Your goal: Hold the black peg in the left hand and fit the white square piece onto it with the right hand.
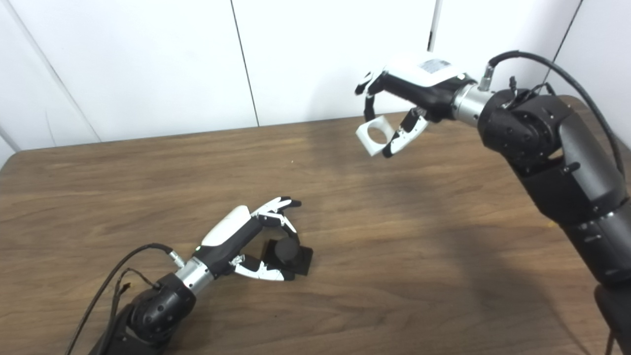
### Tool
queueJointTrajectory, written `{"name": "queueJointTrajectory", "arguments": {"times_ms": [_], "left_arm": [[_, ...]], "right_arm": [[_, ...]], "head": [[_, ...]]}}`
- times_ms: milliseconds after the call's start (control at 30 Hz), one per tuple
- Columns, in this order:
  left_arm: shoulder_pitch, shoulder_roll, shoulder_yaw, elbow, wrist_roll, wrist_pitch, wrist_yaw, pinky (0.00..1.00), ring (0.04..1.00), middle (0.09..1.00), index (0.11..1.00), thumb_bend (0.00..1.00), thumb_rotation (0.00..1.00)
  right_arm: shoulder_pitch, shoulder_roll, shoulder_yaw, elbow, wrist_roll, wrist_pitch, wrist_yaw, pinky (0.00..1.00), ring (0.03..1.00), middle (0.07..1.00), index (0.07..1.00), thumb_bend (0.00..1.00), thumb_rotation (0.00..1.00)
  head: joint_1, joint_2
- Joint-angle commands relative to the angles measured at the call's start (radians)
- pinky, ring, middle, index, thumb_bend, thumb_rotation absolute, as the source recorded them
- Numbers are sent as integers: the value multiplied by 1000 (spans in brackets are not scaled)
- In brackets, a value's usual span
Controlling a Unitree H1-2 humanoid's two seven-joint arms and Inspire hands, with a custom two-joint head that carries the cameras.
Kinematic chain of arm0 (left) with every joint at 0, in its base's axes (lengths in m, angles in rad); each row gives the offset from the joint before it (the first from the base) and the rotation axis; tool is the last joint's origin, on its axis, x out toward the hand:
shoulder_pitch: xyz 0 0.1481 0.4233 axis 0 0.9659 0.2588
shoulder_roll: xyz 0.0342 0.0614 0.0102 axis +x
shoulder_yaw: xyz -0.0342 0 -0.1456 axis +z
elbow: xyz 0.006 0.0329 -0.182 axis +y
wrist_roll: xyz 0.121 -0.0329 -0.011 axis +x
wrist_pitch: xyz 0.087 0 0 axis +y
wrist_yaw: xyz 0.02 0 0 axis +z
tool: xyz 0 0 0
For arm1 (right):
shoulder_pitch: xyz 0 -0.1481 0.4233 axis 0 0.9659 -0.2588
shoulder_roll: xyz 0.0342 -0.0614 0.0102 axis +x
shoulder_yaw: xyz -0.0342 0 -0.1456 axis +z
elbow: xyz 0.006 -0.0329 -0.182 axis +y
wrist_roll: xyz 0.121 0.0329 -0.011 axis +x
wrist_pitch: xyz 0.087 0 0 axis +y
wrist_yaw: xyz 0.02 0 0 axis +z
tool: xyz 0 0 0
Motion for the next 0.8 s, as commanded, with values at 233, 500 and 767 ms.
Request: {"name": "queueJointTrajectory", "arguments": {"times_ms": [233, 500, 767], "left_arm": [[12, -5, -29, 36, 51, 84, -39, 876, 980, 935, 491, 522, 73], [10, -5, -31, 35, 55, 91, -40, 859, 980, 936, 491, 521, 74], [10, -7, -33, 33, 56, 90, -39, 861, 977, 934, 491, 521, 74]], "right_arm": [[-16, 9, -20, -122, 29, 5, 54, 885, 890, 820, 479, 520, 139], [19, 35, -10, -204, 58, 26, 102, 873, 871, 808, 478, 523, 137], [32, 59, 21, -265, 59, 33, 172, 902, 876, 811, 478, 524, 138]], "head": [[21, 11], [29, 14], [34, 23]]}}
